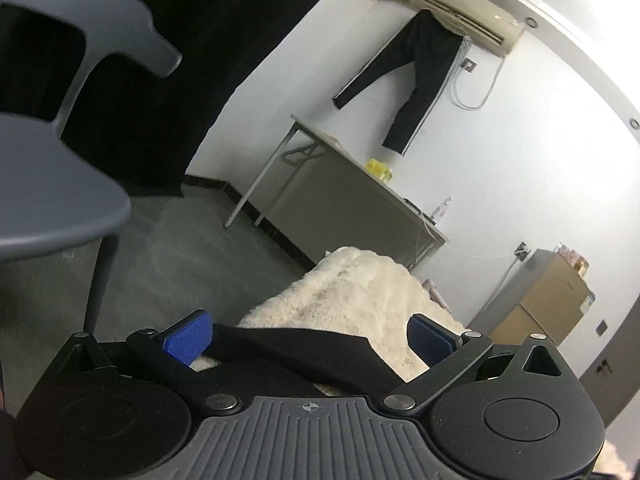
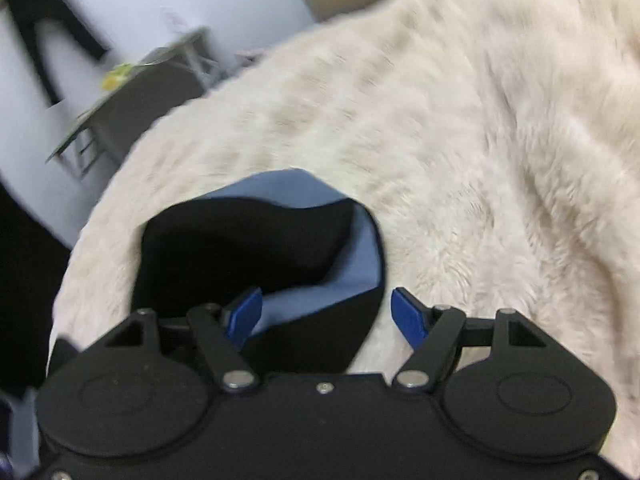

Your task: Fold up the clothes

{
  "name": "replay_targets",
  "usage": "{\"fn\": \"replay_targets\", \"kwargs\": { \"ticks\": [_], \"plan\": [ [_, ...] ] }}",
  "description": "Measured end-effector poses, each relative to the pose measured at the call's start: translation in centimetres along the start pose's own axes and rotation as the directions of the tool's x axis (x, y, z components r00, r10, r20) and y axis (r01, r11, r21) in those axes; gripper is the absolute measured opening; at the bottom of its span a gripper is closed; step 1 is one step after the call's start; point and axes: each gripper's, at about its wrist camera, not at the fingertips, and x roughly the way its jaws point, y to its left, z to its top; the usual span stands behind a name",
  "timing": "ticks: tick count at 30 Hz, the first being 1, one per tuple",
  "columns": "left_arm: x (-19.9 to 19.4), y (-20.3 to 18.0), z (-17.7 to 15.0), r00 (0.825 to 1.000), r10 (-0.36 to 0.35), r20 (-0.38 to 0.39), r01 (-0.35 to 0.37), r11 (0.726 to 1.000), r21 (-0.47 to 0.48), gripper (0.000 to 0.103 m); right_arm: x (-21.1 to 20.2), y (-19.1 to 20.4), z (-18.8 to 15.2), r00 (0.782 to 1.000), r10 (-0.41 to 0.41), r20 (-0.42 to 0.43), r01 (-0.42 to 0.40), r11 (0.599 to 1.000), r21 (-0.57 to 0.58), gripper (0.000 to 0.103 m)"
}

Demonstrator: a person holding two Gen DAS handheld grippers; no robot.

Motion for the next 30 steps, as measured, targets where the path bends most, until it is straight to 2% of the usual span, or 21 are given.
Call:
{"fn": "replay_targets", "kwargs": {
  "ticks": [2,4,5,6,7,8,9,12,14,17,18,20,21,23,24,25,26,27,28,29,30],
  "plan": [
    [-0.1,0.2,0.2,1.000,0.005,-0.005,-0.005,1.000,-0.016,0.103,2.4,-0.9,0.5,1.000,-0.006,-0.027,0.007,1.000,0.030,0.070],
    [-0.3,0.1,0.1,1.000,0.007,-0.006,-0.007,1.000,-0.022,0.103,5.2,-0.8,0.8,0.997,-0.015,-0.075,0.014,1.000,-0.018,0.072],
    [-0.4,0.1,0.1,1.000,0.008,-0.006,-0.008,1.000,-0.022,0.103,5.4,-0.4,0.8,0.997,-0.023,-0.076,0.020,0.999,-0.039,0.068],
    [-0.4,0.0,0.1,1.000,0.007,-0.006,-0.008,1.000,-0.022,0.103,5.4,1.3,0.9,0.996,-0.043,-0.076,0.033,0.991,-0.128,0.047],
    [-0.4,-0.1,0.0,1.000,0.007,-0.005,-0.007,1.000,-0.021,0.103,5.1,2.4,1.1,0.996,-0.050,-0.071,0.036,0.981,-0.190,0.035],
    [-0.4,-0.1,0.0,1.000,0.005,0.000,-0.005,1.000,-0.020,0.103,4.2,3.4,1.5,0.997,-0.051,-0.055,0.037,0.972,-0.232,0.010],
    [-0.5,-0.2,0.0,1.000,0.004,0.004,-0.003,1.000,-0.020,0.103,3.2,4.5,1.9,0.998,-0.050,-0.035,0.038,0.961,-0.273,0.004],
    [-0.4,-0.1,-0.2,1.000,-0.002,0.005,0.003,1.000,-0.022,0.103,0.4,5.2,3.0,1.000,-0.011,0.006,0.012,0.957,-0.288,0.002],
    [-0.3,-0.1,-0.2,1.000,-0.008,0.000,0.008,1.000,-0.020,0.103,-3.5,5.3,3.6,0.997,0.009,0.073,0.014,0.950,-0.313,0.002],
    [-0.3,-0.2,-0.3,1.000,-0.015,0.000,0.015,1.000,-0.016,0.103,-8.0,5.2,3.6,0.988,0.029,0.150,0.021,0.947,-0.321,0.002],
    [-0.2,-0.3,-0.3,1.000,-0.017,0.000,0.017,1.000,-0.015,0.103,-10.3,5.1,3.1,0.978,0.042,0.204,0.029,0.944,-0.329,0.002],
    [-0.2,-0.3,-0.3,1.000,-0.020,0.000,0.020,1.000,-0.016,0.103,-12.8,5.3,1.8,0.962,0.025,0.271,0.075,0.933,-0.353,0.002],
    [-0.2,-0.3,-0.3,1.000,-0.022,0.000,0.022,1.000,-0.017,0.103,-13.9,4.8,0.4,0.951,-0.020,0.307,0.138,0.920,-0.368,0.002],
    [-0.2,-0.2,-0.3,1.000,-0.024,0.000,0.024,0.999,-0.020,0.103,-14.0,3.9,-1.5,0.949,-0.104,0.297,0.217,0.899,-0.380,0.004],
    [-0.3,-0.2,-0.3,1.000,-0.025,0.001,0.025,0.999,-0.023,0.103,-12.2,3.1,-3.1,0.956,-0.217,0.198,0.284,0.853,-0.437,0.005],
    [-0.3,-0.1,-0.3,1.000,-0.026,0.001,0.026,0.999,-0.027,0.103,-10.4,2.2,-4.6,0.946,-0.306,0.105,0.317,0.812,-0.489,0.006],
    [-0.3,0.0,-0.3,1.000,-0.027,0.000,0.027,0.999,-0.033,0.103,-9.2,1.4,-5.4,0.931,-0.362,0.038,0.331,0.799,-0.502,0.006],
    [-0.4,0.0,-0.3,1.000,-0.027,-0.003,0.027,0.999,-0.036,0.103,-8.8,0.9,-5.7,0.929,-0.369,0.023,0.335,0.815,-0.474,0.006],
    [-0.4,0.0,-0.3,1.000,-0.026,-0.005,0.026,0.999,-0.037,0.103,-9.1,0.8,-5.5,0.936,-0.347,0.054,0.335,0.837,-0.433,0.007],
    [-0.5,0.1,-0.4,1.000,-0.026,-0.007,0.026,0.999,-0.038,0.103,-9.5,1.3,-5.0,0.940,-0.325,0.103,0.337,0.845,-0.416,0.011],
    [-0.5,0.0,-0.4,1.000,-0.026,-0.007,0.026,0.999,-0.037,0.103,-9.9,2.0,-4.4,0.941,-0.303,0.153,0.339,0.849,-0.405,0.022]
  ]
}}
